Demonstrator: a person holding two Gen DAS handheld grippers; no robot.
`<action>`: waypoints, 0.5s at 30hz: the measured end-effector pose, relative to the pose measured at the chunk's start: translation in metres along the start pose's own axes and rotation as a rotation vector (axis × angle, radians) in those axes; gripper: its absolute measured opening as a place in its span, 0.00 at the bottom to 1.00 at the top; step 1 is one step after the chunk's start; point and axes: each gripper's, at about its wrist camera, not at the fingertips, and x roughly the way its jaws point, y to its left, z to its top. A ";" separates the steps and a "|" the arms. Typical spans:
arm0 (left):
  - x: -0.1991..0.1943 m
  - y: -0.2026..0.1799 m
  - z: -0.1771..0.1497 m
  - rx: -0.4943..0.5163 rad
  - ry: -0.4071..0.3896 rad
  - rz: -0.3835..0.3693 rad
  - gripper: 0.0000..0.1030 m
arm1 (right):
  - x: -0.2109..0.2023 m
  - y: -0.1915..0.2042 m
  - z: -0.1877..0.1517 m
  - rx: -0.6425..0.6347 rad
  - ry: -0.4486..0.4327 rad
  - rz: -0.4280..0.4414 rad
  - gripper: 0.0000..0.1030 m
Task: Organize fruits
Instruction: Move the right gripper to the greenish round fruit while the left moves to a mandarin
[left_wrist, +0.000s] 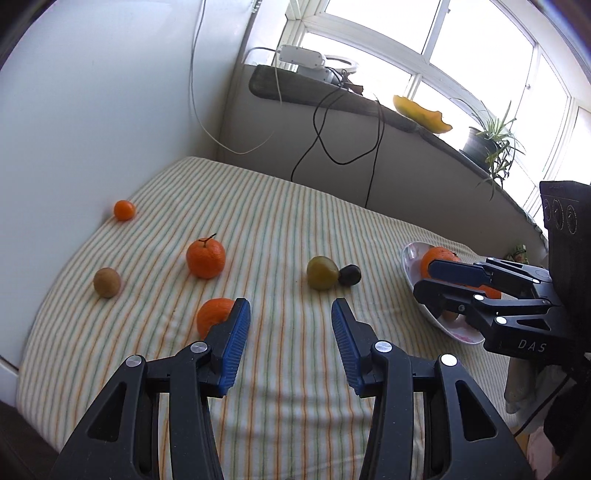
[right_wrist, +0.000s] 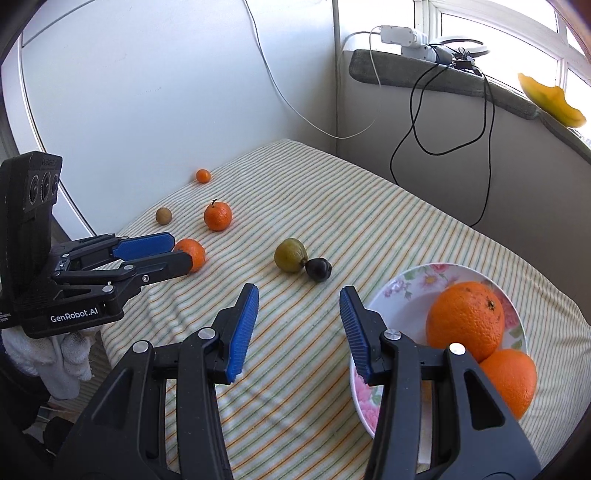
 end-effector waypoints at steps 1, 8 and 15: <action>-0.001 0.004 -0.001 -0.007 -0.001 0.006 0.43 | 0.003 0.002 0.002 -0.004 0.005 0.006 0.46; 0.001 0.024 -0.003 -0.032 0.006 0.046 0.43 | 0.030 0.009 0.018 -0.048 0.045 0.004 0.47; 0.011 0.035 -0.008 -0.047 0.031 0.051 0.43 | 0.056 0.013 0.030 -0.086 0.103 0.010 0.46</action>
